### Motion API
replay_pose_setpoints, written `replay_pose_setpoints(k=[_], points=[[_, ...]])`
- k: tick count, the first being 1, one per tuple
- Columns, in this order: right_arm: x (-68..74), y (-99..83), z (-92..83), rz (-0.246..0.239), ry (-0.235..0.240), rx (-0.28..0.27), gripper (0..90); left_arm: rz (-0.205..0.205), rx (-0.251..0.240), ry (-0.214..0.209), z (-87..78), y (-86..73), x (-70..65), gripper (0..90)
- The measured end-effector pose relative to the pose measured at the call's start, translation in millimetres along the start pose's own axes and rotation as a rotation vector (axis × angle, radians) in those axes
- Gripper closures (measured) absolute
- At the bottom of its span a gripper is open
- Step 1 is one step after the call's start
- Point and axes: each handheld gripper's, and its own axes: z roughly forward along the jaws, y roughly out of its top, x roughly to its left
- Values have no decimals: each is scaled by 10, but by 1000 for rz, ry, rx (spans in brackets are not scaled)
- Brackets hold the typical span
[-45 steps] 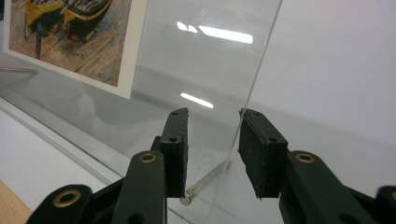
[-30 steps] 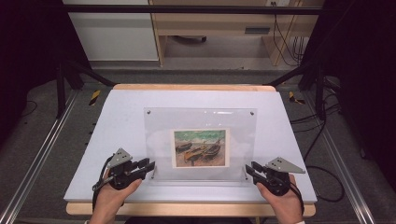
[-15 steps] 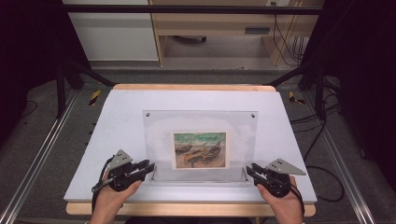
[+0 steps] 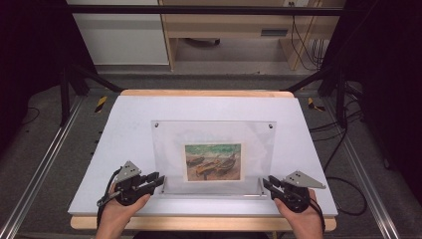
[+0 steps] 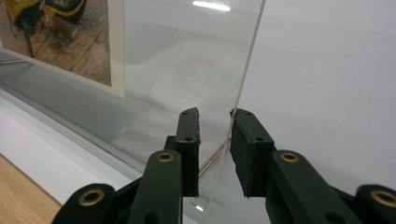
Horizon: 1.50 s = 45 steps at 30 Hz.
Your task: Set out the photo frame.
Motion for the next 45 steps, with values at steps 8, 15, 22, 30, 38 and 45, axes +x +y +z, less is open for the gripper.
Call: replay_pose_setpoints(k=[8, 15, 22, 30, 38, 45], points=[[13, -20, -13, 3, 0, 2, 729, -11, 3, -4, -8, -16, -12, 687], [5, -24, -20, 3, 9, 5, 730, -6, 7, 1, -16, -24, -28, 687], [14, -27, -33, -7, 12, 12, 732, -4, 6, -1, -27, -47, -35, 687], [17, -49, -48, -10, 18, 20, 732, 2, 16, 2, -40, -60, -57, 687], [41, -78, -73, -18, 18, 38, 729, 16, 41, -10, -57, -83, -73, 686], [55, -102, -85, -33, 18, 50, 723, 35, 54, -10, -65, -109, -96, 676]])
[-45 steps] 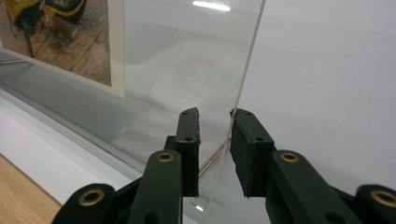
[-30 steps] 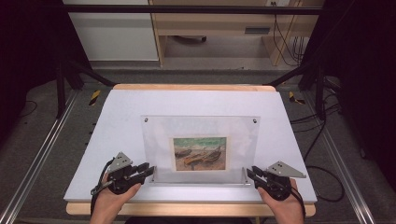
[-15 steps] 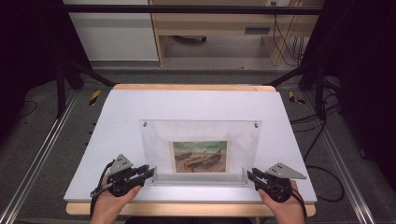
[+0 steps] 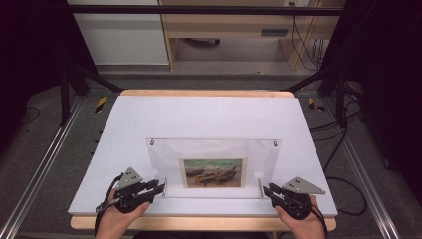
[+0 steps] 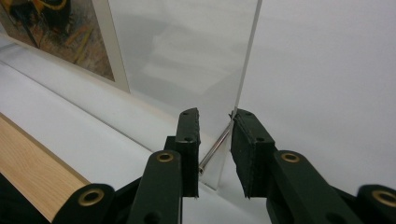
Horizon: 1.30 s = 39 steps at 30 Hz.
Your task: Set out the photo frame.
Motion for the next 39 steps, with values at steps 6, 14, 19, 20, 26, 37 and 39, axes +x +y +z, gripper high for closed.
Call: replay_pose_setpoints(k=[6, 14, 19, 20, 26, 37, 39], points=[[7, -14, -2, 5, 2, 1, 714, -7, -7, -5, 2, -13, -1, 669], [-10, -26, -25, 12, -17, -5, 431, -43, 0, -6, -13, -54, -6, 403], [-108, -66, -157, 22, -82, -25, 257, -26, -35, 13, -100, -58, 35, 258], [-127, -77, -176, 20, -98, -32, 238, -21, -43, 20, -120, -53, 56, 238], [-250, -126, -247, 23, -174, -38, 115, 19, -72, 57, -219, -46, 185, 123], [-524, -6, -128, -42, -330, 10, 139, 56, -63, 132, -197, -13, 599, 73], [-618, 54, -52, -40, -333, 29, 140, 55, -46, 147, -147, 6, 682, 73]])
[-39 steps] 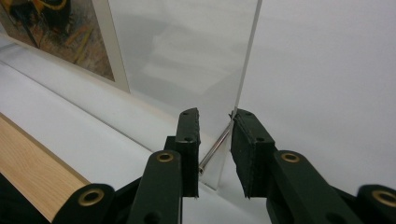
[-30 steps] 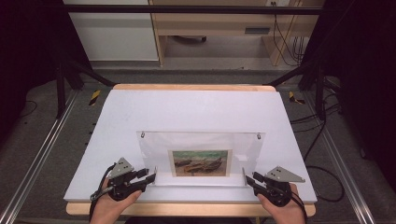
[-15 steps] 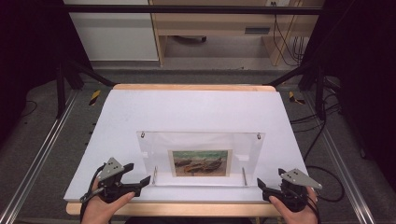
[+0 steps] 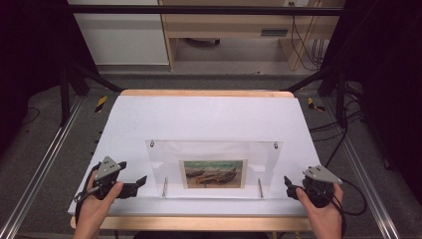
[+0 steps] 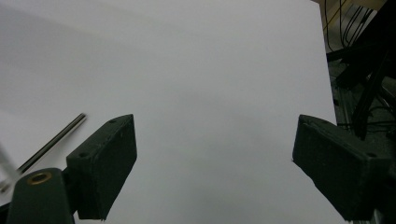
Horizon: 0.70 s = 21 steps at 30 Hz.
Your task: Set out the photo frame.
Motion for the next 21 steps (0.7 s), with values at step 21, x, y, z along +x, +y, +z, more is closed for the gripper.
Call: replay_pose_setpoints(k=[21], points=[[-16, 401, 899, 84, 25, 15, 140, 1, 40, 206, 574, 209, 443, 77]])
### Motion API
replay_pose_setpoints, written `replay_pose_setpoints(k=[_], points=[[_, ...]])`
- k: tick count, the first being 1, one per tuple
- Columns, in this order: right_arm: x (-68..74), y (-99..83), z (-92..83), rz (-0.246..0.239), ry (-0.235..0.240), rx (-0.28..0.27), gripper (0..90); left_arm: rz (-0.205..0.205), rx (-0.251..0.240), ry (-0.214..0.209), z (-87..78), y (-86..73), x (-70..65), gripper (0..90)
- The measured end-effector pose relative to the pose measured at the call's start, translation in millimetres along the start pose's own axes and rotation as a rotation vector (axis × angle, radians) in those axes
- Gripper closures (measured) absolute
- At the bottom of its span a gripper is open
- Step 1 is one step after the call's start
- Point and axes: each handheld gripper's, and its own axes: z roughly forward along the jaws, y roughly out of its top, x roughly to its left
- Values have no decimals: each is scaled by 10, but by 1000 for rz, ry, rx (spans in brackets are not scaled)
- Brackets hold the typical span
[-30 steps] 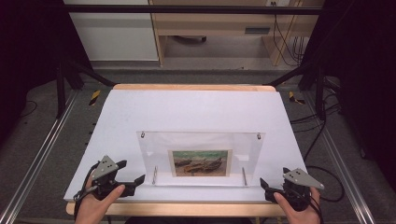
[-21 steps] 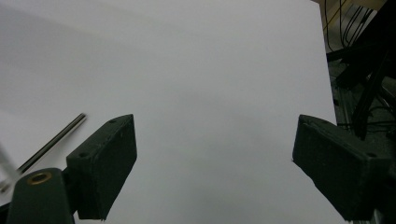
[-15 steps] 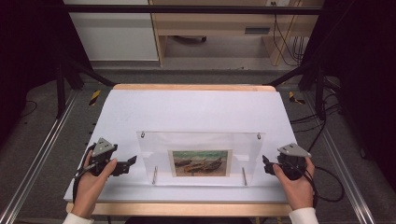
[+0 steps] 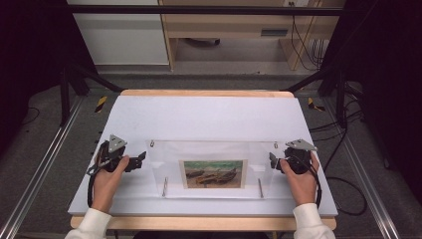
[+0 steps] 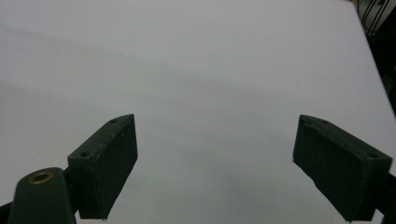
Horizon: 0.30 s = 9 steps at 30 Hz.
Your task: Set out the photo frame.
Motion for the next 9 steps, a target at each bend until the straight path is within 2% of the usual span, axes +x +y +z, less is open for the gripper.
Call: replay_pose_setpoints(k=[5, 6, 9], points=[[23, -42, 8, -14, -5, 53, 127, 59, 24, 43, -52, -44, -28, 77], [20, -64, 0, -35, -16, 47, 127, 66, 32, 49, -71, -62, -23, 77], [22, -123, -53, -29, -21, 40, 127, 60, 26, 51, -103, -98, -24, 75]])
